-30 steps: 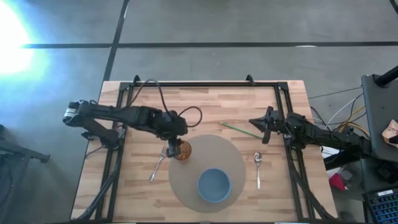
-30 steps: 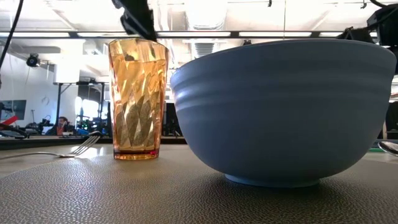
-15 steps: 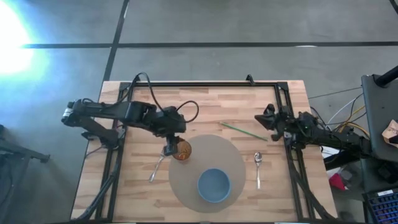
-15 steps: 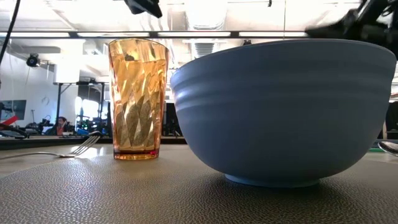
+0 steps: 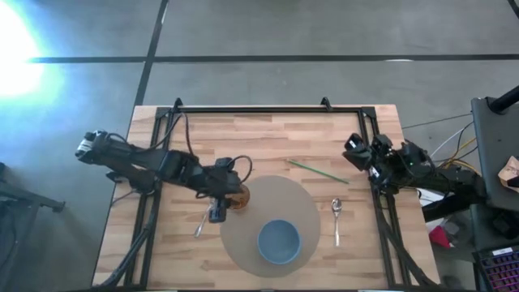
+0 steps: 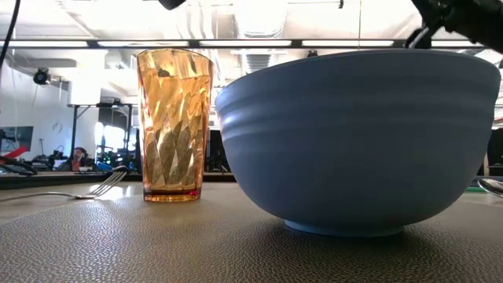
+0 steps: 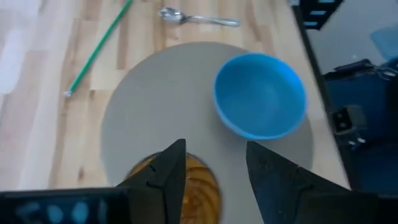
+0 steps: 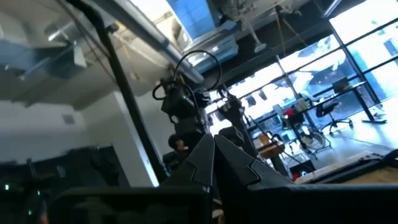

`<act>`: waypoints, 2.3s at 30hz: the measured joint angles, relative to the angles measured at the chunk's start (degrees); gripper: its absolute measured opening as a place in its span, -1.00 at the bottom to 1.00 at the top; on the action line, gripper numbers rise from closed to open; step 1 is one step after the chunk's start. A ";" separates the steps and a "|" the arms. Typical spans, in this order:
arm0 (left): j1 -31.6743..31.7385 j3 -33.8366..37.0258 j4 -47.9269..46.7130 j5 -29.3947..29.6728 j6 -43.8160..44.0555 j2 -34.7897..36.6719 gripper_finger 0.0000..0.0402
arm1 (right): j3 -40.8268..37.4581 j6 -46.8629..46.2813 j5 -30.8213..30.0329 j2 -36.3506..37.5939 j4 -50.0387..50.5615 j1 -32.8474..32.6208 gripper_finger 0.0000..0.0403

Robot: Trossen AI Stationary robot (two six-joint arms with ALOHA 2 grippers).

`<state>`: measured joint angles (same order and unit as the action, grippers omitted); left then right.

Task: Pick & Place Utensil
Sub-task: Move the bowl to the center of the place mat

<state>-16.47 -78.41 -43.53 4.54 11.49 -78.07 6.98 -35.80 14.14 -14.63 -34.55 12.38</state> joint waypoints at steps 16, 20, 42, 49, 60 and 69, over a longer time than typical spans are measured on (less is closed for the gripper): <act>-7.78 7.23 0.54 5.46 9.63 2.32 -0.21 | 27.21 10.56 -0.58 -22.11 40.79 -7.96 -0.96; -8.26 11.64 2.40 5.59 13.74 4.55 -0.21 | 31.96 11.54 -0.60 -26.72 47.44 -10.10 -0.96; -11.94 26.16 15.54 5.44 15.36 16.20 -0.21 | 54.89 16.14 -10.24 -53.07 71.15 -27.71 -0.96; -12.18 26.27 15.93 4.33 10.01 15.63 -0.21 | 61.61 17.88 -10.28 -62.75 76.39 -30.21 -0.96; -12.20 26.27 16.09 4.32 6.26 15.63 -0.21 | 71.07 18.24 -9.82 -76.42 84.09 -31.93 -0.95; -12.20 27.56 16.15 4.30 6.40 15.63 -0.21 | 76.82 19.14 -9.19 -85.04 86.69 -31.93 -0.58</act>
<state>-28.67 -50.85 -27.38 8.84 17.89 -62.43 83.80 -16.67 4.95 -99.68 52.14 -19.55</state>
